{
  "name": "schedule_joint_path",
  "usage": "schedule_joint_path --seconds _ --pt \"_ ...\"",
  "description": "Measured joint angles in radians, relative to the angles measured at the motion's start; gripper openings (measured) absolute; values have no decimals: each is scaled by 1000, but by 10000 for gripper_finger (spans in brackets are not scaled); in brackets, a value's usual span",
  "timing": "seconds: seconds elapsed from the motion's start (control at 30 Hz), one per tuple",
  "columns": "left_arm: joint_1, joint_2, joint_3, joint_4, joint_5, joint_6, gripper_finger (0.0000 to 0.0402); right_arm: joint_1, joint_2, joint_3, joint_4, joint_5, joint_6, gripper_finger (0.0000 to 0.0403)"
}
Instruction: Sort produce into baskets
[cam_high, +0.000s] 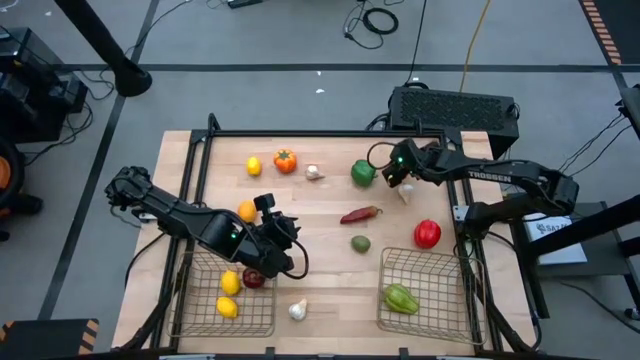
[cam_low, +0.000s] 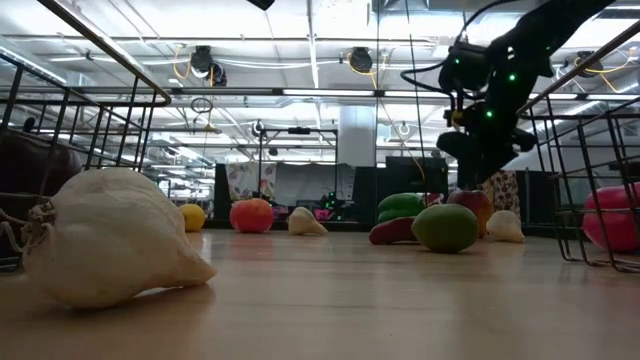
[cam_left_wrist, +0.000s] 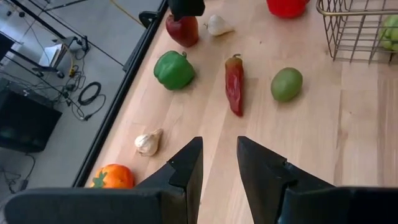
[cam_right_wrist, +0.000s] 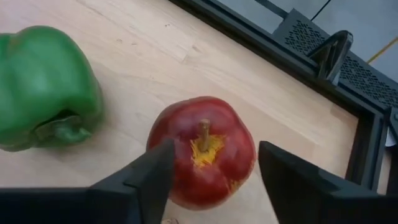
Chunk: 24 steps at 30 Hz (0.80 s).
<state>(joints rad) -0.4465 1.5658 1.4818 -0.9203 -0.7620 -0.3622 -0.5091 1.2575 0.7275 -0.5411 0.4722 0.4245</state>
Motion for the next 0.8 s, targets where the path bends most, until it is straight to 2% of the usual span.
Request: schedule_joint_path --seconds 0.27,0.67,0.8 --pt "0 4 0 2 3 -3 107 0 0 -2 47 -1 -14 154" --pt "0 4 0 6 3 -23 107 0 10 -2 27 -14 -9 97" --pt "0 4 0 6 10 -24 107 1 33 -2 26 -25 -18 67"
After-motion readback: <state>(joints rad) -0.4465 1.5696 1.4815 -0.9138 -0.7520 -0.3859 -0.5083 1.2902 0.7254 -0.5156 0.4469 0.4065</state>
